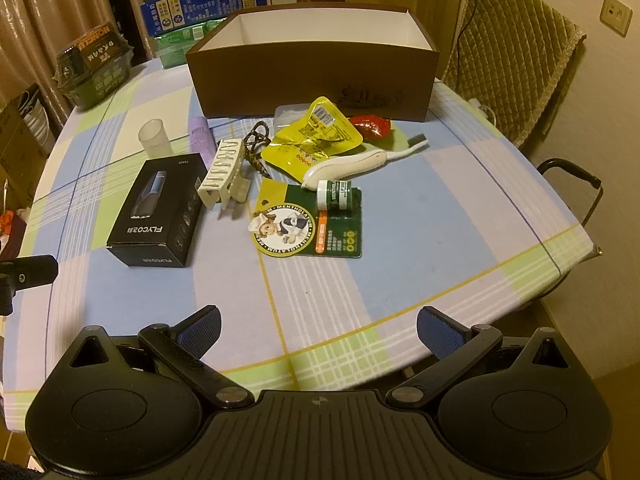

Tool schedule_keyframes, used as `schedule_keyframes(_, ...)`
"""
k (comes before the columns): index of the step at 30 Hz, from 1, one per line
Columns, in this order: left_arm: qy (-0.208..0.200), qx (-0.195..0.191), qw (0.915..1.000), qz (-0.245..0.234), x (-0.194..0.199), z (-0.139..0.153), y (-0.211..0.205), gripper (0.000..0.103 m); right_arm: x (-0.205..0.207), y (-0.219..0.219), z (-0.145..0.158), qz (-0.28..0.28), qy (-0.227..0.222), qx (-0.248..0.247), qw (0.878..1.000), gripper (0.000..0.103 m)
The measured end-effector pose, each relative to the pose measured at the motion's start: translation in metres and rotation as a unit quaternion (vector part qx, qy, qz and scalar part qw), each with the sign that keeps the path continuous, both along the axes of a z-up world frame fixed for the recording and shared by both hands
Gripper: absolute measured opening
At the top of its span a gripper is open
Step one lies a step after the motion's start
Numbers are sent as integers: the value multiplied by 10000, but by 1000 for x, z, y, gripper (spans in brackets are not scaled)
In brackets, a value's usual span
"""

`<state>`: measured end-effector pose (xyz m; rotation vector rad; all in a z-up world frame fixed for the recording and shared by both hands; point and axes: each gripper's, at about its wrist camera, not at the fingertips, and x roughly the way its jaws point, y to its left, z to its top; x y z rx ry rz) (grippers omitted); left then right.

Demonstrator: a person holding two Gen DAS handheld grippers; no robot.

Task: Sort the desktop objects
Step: 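Move left tool toward black FLYCO box while right tool approaches green lip-balm card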

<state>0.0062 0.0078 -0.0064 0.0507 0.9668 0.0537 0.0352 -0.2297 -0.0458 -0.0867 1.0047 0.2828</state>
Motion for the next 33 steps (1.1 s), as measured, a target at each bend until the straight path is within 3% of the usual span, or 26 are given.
schedule_keyframes(33, 108, 10, 9999, -33, 10, -1, 3, 102, 5, 7, -1, 85, 26, -12, 10000, 101)
